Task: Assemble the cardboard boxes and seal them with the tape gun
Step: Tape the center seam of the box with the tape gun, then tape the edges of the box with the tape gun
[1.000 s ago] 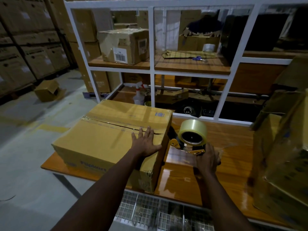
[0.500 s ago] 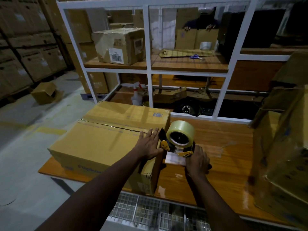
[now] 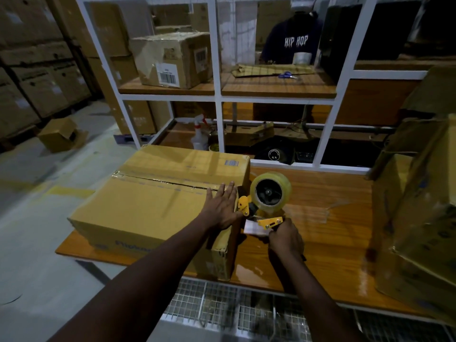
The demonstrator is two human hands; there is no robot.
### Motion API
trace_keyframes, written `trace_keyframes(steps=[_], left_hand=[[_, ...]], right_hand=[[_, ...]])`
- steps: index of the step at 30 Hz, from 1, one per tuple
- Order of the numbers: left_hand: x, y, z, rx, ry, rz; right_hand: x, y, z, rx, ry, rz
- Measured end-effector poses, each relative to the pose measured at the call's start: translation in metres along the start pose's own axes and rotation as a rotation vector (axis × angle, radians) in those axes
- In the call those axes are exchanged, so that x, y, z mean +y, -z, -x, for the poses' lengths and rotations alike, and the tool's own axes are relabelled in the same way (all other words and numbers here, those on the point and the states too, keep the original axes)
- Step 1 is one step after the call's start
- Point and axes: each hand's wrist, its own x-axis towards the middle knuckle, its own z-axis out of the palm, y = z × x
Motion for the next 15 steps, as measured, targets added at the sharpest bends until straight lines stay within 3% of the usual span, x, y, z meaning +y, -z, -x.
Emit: trace_keyframes(steps=[2, 9, 15], left_hand=[[0.0, 0.002, 0.002, -0.005, 0.005, 0.009], [-0.001, 0.003, 0.005, 0.066, 0.0, -0.036], [0.009, 0.027, -0.003, 0.128, -0.089, -0.426]], right_hand=[[-0.001, -0.002, 0.002, -0.028, -0.022, -0.032], [0.009, 0.0, -0.017, 0.187, -0.025, 0.044], [0.018, 0.023, -0.039, 0.38, -0.068, -0.088]])
